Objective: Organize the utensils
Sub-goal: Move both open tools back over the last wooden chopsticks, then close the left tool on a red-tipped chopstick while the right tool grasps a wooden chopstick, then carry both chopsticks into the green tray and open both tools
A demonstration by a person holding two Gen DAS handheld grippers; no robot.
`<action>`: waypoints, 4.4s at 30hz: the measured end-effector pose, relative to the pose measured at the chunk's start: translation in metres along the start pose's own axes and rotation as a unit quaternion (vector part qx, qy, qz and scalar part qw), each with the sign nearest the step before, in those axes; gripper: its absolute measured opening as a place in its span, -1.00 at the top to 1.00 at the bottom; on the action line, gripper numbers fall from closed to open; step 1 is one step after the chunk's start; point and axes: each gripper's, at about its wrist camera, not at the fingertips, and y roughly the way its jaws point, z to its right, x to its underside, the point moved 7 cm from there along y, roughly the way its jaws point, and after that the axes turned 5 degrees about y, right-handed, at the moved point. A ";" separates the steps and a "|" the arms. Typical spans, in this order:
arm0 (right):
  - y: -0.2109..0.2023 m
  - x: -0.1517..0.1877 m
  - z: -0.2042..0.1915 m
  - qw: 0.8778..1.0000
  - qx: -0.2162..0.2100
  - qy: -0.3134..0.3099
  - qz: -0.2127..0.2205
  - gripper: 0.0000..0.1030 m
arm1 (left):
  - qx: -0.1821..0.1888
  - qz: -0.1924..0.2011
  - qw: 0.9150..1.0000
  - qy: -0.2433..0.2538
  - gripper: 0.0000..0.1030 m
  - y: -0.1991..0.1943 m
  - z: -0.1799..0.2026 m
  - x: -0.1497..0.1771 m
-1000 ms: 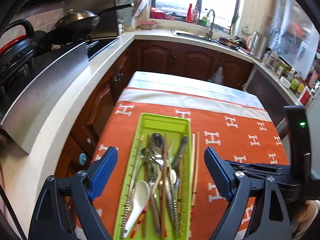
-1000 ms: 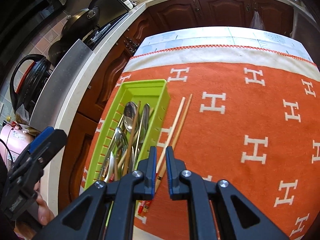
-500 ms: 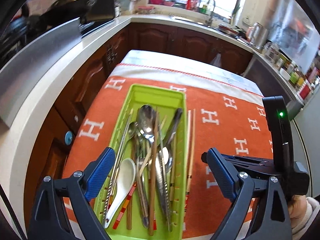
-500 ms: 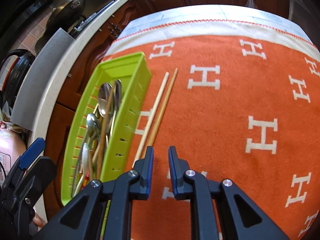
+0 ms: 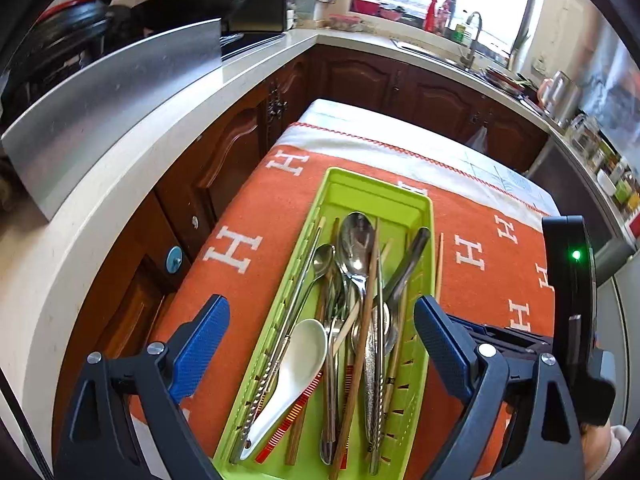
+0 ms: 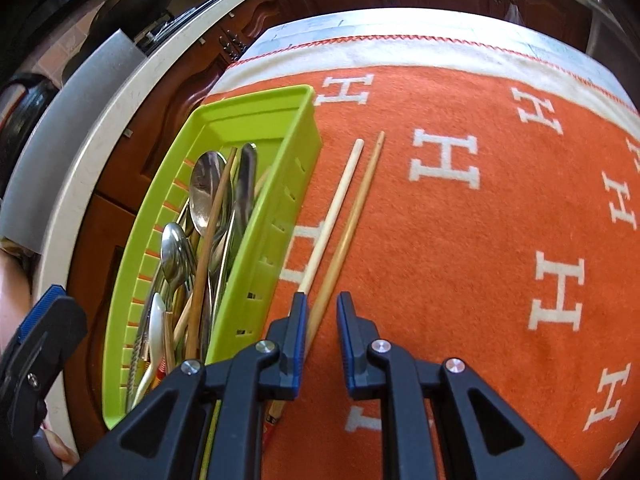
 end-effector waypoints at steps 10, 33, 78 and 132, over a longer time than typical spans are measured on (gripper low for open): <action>0.000 0.001 -0.001 0.996 0.074 -0.052 0.011 0.82 | 0.005 0.005 1.000 -0.008 -0.79 -0.004 -0.003 0.000; -0.061 0.024 0.112 0.993 0.001 0.116 0.034 0.88 | 0.124 -0.141 0.973 0.135 0.34 0.041 0.136 0.037; -0.062 0.030 0.121 0.990 -0.046 0.134 0.029 0.88 | 0.040 -0.175 0.969 0.170 0.94 0.102 0.141 0.034; -0.089 -0.028 -0.046 0.995 -0.088 0.016 0.039 0.82 | -0.021 -0.005 0.995 0.101 -0.67 -0.028 0.000 -0.046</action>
